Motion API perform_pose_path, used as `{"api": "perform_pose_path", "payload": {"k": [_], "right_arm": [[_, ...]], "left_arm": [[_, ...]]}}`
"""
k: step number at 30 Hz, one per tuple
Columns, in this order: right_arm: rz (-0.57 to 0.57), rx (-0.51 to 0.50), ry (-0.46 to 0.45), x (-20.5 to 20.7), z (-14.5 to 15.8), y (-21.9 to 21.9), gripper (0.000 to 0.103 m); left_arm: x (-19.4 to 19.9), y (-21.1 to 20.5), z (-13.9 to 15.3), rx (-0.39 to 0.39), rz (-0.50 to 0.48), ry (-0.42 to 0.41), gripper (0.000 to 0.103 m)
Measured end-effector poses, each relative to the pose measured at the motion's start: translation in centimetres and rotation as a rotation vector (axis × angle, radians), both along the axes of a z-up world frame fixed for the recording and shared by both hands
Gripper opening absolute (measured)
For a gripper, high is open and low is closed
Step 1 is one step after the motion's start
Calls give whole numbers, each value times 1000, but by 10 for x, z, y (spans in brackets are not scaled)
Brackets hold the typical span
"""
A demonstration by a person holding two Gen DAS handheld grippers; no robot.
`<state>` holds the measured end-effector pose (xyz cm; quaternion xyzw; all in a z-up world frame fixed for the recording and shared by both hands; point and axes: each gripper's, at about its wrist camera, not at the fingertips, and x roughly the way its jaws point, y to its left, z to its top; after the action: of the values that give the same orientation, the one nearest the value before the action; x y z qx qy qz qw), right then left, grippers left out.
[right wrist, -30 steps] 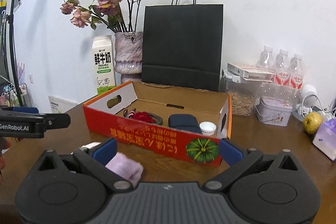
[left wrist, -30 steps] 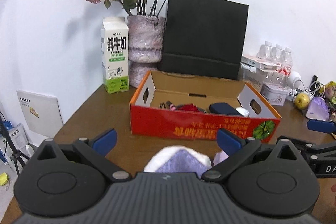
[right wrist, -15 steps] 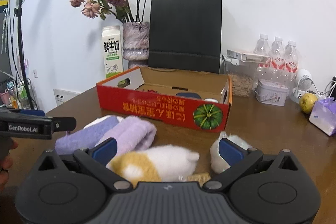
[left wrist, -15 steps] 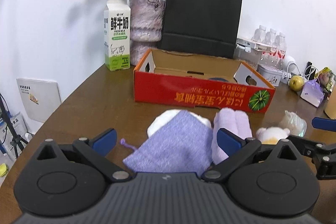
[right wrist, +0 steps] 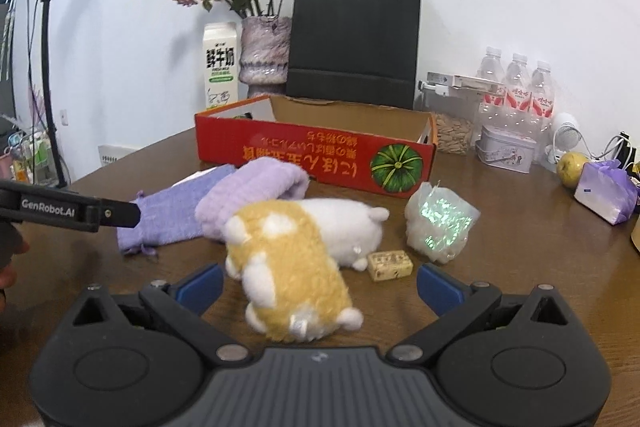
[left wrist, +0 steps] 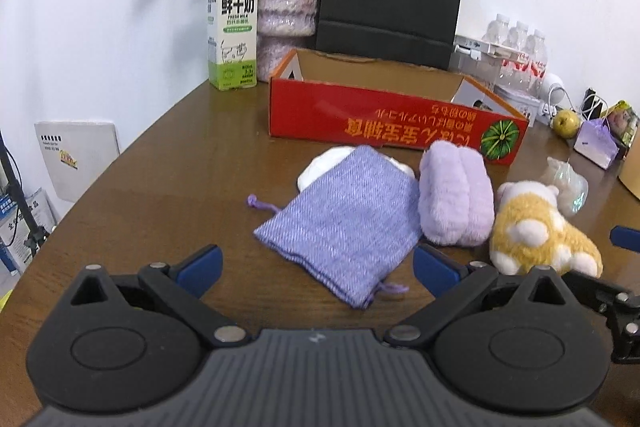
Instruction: Organize objects
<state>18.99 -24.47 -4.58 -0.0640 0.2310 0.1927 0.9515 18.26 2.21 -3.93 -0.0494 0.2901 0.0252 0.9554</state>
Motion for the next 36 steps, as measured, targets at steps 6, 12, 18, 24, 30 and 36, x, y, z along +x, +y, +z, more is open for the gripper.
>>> {"api": "perform_pose_path", "payload": {"k": [6, 12, 18, 24, 30, 36], "right_arm": [[7, -9, 26, 3, -1, 3, 103], [-15, 1, 76, 15, -5, 4, 103], [-21, 16, 111, 20, -8, 2, 103], [-25, 27, 130, 22, -10, 1, 103], [3, 22, 115, 19, -9, 3, 103], [88, 9, 135, 22, -9, 11, 71]], "left_arm": [[10, -1, -1, 5, -8, 28, 103], [42, -16, 2, 125, -70, 62, 103], [64, -13, -16, 107, -111, 124, 103], [55, -9, -14, 82, -118, 92, 67], [39, -21, -11, 114, -143, 68, 39], [26, -17, -12, 96, -108, 65, 39]]}}
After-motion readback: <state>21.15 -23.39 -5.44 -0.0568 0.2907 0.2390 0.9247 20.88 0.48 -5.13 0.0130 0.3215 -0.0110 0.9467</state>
